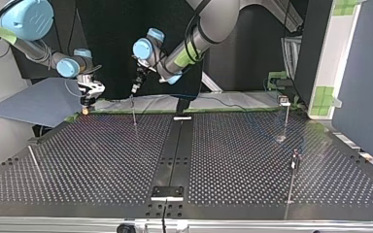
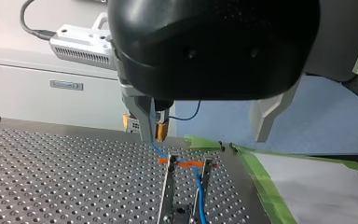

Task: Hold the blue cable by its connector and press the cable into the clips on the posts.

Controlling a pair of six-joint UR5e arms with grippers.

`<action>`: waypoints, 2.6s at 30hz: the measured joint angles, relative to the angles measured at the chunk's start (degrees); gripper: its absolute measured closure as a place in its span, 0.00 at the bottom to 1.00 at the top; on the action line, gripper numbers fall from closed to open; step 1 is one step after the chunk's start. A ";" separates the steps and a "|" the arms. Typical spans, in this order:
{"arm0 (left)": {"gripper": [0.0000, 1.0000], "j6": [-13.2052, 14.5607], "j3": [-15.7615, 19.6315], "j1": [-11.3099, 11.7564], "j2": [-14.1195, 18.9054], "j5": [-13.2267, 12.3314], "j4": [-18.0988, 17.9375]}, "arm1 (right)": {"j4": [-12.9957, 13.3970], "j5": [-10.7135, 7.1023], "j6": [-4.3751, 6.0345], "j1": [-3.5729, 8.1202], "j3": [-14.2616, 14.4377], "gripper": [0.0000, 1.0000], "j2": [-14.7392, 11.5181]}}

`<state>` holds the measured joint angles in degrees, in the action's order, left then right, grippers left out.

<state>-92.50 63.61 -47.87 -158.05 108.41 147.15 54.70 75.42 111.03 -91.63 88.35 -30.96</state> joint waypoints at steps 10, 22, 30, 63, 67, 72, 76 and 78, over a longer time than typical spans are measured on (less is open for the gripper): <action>0.00 -0.93 -0.01 -0.04 0.00 0.11 0.15 | -0.11 0.00 -0.01 -0.09 -0.01 1.00 -0.01; 0.00 -2.23 0.00 -0.05 0.00 2.01 0.75 | -0.10 0.00 -0.01 -0.18 0.00 1.00 0.00; 0.00 -2.18 0.00 -0.05 0.06 2.16 1.71 | -0.04 0.00 -0.01 -0.32 0.00 1.00 -0.01; 0.00 -7.07 14.62 0.55 15.20 5.05 1.12 | -0.11 0.09 -0.45 -0.81 -0.01 1.00 0.00; 0.00 -7.31 16.54 0.48 17.12 5.13 3.02 | -0.11 0.09 -0.41 -0.93 0.01 1.00 0.01; 0.00 -7.36 18.99 0.30 19.57 5.22 5.47 | -0.11 0.11 -0.38 -0.97 0.01 1.00 -0.01; 0.00 -7.37 20.92 0.33 21.50 5.31 7.41 | -0.14 0.21 -0.42 -1.04 0.02 1.00 -0.02; 0.00 -7.56 21.89 0.52 22.47 5.25 8.35 | -0.14 0.23 -0.43 -1.07 0.01 1.00 -0.01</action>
<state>-100.05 85.51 -47.35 -135.58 113.66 155.50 54.56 75.65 110.60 -92.71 88.36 -30.97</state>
